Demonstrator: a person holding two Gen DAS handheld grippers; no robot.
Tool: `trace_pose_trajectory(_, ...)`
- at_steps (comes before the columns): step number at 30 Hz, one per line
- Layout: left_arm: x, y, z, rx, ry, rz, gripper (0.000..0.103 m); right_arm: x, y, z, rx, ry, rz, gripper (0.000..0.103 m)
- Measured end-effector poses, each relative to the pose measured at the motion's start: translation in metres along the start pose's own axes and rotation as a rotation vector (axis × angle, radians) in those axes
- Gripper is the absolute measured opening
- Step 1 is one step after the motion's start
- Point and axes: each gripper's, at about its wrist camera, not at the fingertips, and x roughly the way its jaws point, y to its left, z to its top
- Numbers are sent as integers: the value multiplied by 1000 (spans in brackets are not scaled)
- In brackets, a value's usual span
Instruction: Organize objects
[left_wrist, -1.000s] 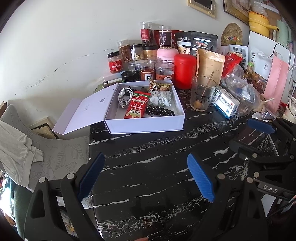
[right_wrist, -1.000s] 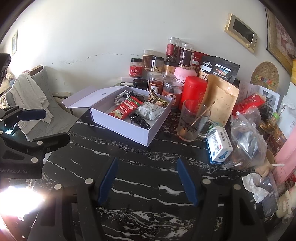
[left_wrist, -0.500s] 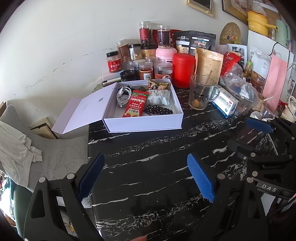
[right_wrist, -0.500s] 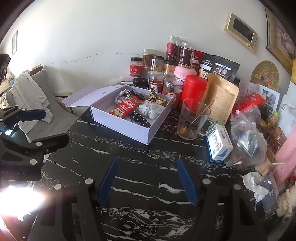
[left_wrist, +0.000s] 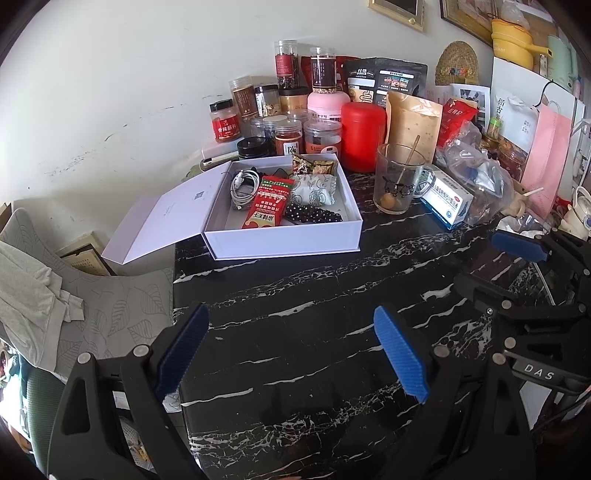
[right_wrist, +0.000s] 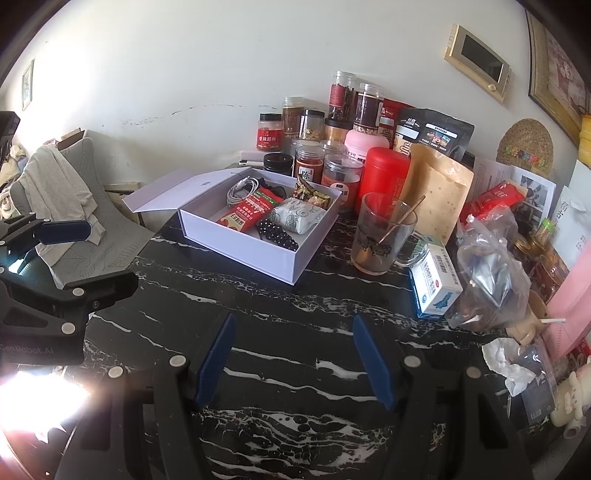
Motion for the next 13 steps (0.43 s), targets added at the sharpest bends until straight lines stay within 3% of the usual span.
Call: trace_pose_trajectory(13,10,-12,-14,15,23,-10,90,0,-6,-17,41,14,-23,67)
